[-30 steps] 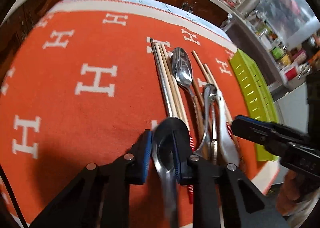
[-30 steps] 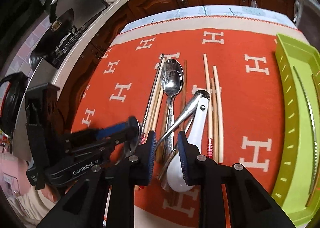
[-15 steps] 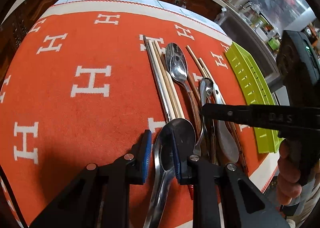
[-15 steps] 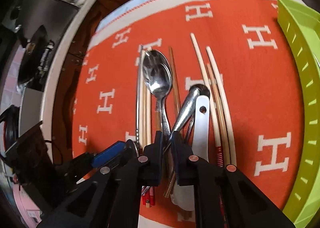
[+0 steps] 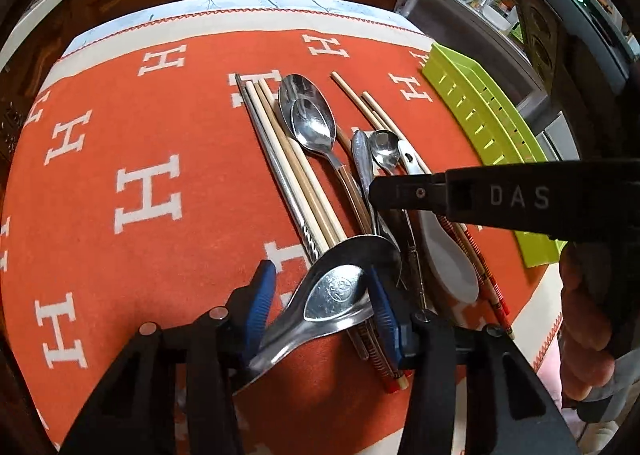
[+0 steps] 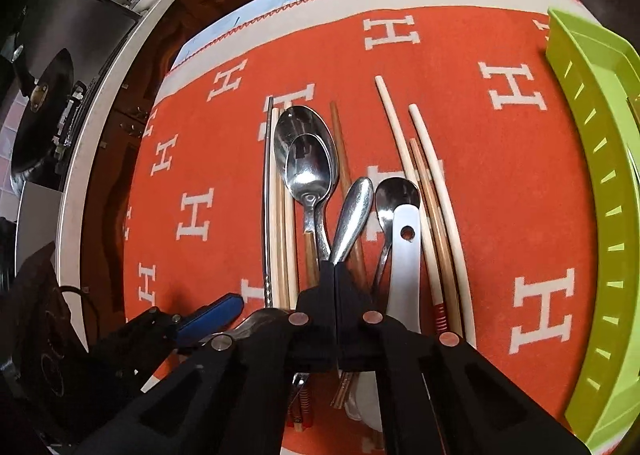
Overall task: Organize utensils
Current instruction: 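Close the left tool on the metal spoon while the right tool grips the white spoon, then carry both spoons into the green tray and open both tools, then return both tools from the tray to the utensil pile, then grasp another metal chopstick with the left tool while the right tool grasps a wooden chopstick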
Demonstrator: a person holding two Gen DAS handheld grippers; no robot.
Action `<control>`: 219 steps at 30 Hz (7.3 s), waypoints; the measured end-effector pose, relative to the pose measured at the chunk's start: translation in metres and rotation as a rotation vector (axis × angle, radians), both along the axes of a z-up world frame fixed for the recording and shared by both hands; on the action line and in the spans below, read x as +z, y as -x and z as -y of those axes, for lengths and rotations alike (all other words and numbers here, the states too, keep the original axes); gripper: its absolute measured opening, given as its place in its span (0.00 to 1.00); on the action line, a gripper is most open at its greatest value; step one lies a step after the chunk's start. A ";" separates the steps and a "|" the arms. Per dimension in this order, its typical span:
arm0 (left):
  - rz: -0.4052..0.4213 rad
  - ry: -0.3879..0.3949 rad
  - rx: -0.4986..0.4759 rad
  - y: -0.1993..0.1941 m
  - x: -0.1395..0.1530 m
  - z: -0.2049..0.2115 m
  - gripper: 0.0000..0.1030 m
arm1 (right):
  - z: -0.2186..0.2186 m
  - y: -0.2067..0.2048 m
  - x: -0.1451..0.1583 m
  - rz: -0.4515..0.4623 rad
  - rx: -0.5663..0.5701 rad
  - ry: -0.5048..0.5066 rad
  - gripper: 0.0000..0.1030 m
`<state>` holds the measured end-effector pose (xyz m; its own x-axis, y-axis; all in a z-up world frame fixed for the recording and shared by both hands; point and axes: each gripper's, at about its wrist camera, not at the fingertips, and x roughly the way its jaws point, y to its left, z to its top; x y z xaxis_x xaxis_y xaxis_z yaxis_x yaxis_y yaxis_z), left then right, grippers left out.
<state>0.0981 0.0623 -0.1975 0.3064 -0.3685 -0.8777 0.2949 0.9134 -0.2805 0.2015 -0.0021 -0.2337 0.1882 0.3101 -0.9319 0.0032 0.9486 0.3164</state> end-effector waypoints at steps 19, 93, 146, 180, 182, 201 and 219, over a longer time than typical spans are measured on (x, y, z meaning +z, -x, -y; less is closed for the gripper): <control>-0.080 0.097 0.166 0.003 0.005 -0.041 0.00 | 0.011 0.011 0.009 0.040 -0.014 -0.061 0.00; 0.029 0.185 0.251 0.009 0.097 -0.003 0.00 | 0.059 0.044 0.029 0.247 0.194 0.030 0.08; 0.040 0.020 0.043 -0.047 0.069 0.167 0.24 | 0.290 0.059 0.061 0.281 -0.132 0.284 0.07; -0.013 -0.088 0.323 0.001 0.038 -0.014 0.56 | 0.148 0.086 0.118 0.397 0.024 0.105 0.07; -0.018 -0.105 0.314 -0.001 0.031 -0.011 0.50 | 0.122 0.084 0.115 0.381 0.074 0.061 0.07; -0.018 -0.142 0.266 -0.019 0.005 0.006 0.25 | 0.046 0.088 0.040 0.237 0.137 0.001 0.07; 0.034 -0.267 0.280 -0.026 0.005 0.013 0.18 | 0.041 0.094 0.042 0.244 0.155 -0.002 0.07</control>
